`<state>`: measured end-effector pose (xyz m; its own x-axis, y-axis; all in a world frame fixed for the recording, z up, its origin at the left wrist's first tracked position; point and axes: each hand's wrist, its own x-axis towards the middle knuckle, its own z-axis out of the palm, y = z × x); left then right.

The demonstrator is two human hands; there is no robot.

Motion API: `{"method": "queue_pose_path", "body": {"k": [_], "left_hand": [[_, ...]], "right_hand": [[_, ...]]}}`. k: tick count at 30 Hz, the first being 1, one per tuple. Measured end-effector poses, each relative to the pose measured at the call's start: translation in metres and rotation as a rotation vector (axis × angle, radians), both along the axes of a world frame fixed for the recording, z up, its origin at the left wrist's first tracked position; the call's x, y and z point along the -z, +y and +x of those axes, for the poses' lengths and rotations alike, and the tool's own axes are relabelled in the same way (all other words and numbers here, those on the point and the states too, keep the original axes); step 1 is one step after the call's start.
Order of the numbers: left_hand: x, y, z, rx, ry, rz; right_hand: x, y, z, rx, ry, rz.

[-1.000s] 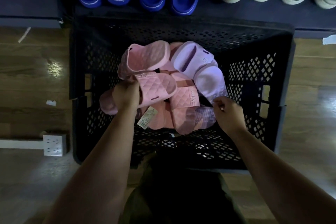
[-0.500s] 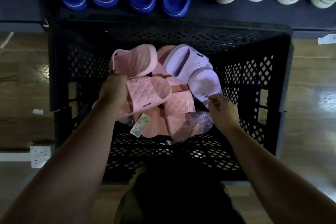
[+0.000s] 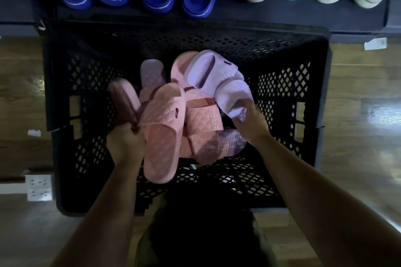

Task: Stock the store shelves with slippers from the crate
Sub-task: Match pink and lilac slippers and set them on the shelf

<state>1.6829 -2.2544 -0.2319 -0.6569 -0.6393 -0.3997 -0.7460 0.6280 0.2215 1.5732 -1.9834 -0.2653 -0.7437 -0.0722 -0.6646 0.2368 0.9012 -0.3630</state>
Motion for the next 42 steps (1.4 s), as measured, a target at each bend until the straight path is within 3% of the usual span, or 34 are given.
{"method": "queue_pose_path", "body": {"k": [11, 15, 20, 22, 25, 27, 31, 36, 39, 42], "left_hand": [[0.005, -0.003, 0.009, -0.063, -0.028, 0.079], [0.001, 0.000, 0.009, -0.064, 0.005, 0.063], [-0.003, 0.002, 0.007, -0.052, -0.033, 0.071], [-0.002, 0.002, 0.006, -0.048, -0.057, 0.065], [0.001, 0.001, 0.006, -0.045, -0.063, 0.062], [-0.001, 0.000, 0.008, -0.059, -0.061, 0.059], [-0.015, 0.001, 0.016, -0.053, -0.036, 0.039], [-0.026, 0.001, 0.015, -0.063, -0.095, 0.039], [-0.028, -0.001, 0.014, -0.077, -0.099, 0.049], [-0.031, -0.001, 0.017, -0.080, -0.076, 0.059]], "right_hand": [[-0.009, 0.014, -0.020, 0.300, 0.082, -0.060], [-0.021, 0.031, 0.009, 0.254, 0.058, -0.071], [-0.019, 0.042, 0.025, 0.487, -0.018, -0.351], [-0.019, 0.040, 0.021, 0.617, -0.028, -0.370], [-0.013, 0.036, 0.019, 0.547, -0.061, -0.157], [-0.011, 0.029, 0.022, 0.553, -0.131, -0.130], [-0.040, 0.011, 0.041, 0.709, -0.233, -0.287], [-0.085, -0.005, 0.059, 0.618, -0.247, -0.523], [-0.081, -0.017, 0.043, 0.531, -0.169, -0.466], [-0.067, -0.030, 0.017, 0.583, -0.176, -0.515]]}}
